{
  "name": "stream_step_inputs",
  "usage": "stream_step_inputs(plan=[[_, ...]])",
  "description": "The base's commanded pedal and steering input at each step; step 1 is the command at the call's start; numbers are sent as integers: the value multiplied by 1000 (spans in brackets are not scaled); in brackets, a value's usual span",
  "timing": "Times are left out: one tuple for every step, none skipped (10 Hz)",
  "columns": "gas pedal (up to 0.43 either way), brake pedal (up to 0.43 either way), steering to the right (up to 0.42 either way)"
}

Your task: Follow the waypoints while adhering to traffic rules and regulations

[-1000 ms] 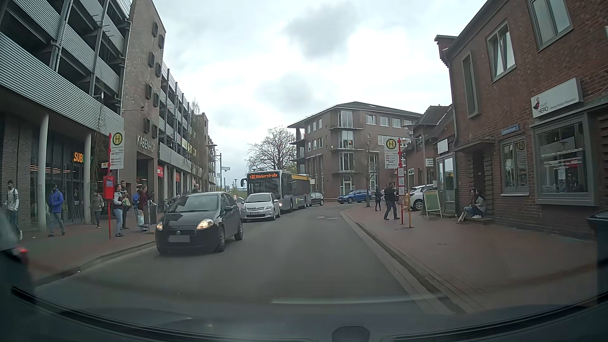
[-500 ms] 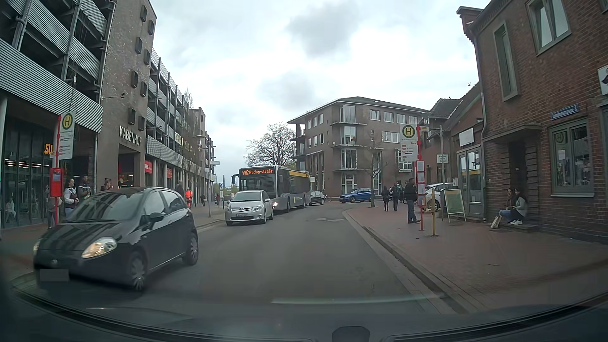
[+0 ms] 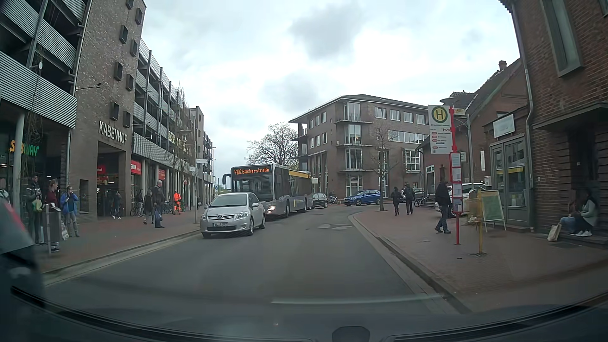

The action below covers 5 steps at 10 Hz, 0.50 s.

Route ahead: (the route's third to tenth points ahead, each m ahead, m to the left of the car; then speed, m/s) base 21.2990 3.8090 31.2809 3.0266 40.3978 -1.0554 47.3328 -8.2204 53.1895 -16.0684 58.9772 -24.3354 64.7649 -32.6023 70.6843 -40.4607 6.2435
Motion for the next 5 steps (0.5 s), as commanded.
stream_step_inputs(plan=[[177,0,-15],[177,0,-14],[177,6,-10],[177,0,-3],[169,0,-1]])
